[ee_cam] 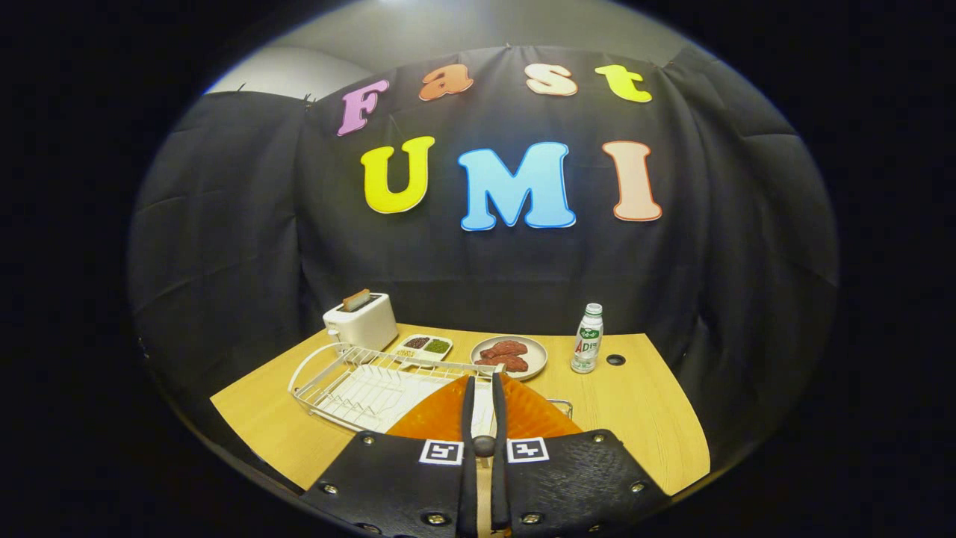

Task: Take the plate from the dish rack, then take the spoon from the basket and place it into the plate.

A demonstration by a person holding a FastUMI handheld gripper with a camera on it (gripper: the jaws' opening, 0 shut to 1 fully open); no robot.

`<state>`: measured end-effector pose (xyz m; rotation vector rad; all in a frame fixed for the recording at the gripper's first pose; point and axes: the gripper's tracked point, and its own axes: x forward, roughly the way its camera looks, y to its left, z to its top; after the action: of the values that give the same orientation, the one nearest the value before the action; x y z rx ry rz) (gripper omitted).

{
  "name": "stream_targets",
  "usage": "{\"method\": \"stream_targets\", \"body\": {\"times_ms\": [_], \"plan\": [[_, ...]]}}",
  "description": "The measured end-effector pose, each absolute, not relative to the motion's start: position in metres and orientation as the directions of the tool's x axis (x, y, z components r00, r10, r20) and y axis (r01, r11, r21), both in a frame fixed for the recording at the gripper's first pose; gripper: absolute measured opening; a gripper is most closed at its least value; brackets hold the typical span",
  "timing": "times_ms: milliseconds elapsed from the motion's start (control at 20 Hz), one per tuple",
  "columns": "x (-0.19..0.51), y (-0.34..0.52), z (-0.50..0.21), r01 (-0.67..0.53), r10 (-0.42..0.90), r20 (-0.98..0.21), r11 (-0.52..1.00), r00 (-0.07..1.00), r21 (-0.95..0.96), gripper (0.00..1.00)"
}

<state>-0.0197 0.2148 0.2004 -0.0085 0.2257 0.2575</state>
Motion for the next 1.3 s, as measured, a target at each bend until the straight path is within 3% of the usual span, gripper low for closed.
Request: {"method": "stream_targets", "body": {"times_ms": [1300], "plan": [[-0.025, 0.375, 0.075, -0.520, 0.465, -0.471, 0.854, 0.750, 0.015, 0.07]]}}
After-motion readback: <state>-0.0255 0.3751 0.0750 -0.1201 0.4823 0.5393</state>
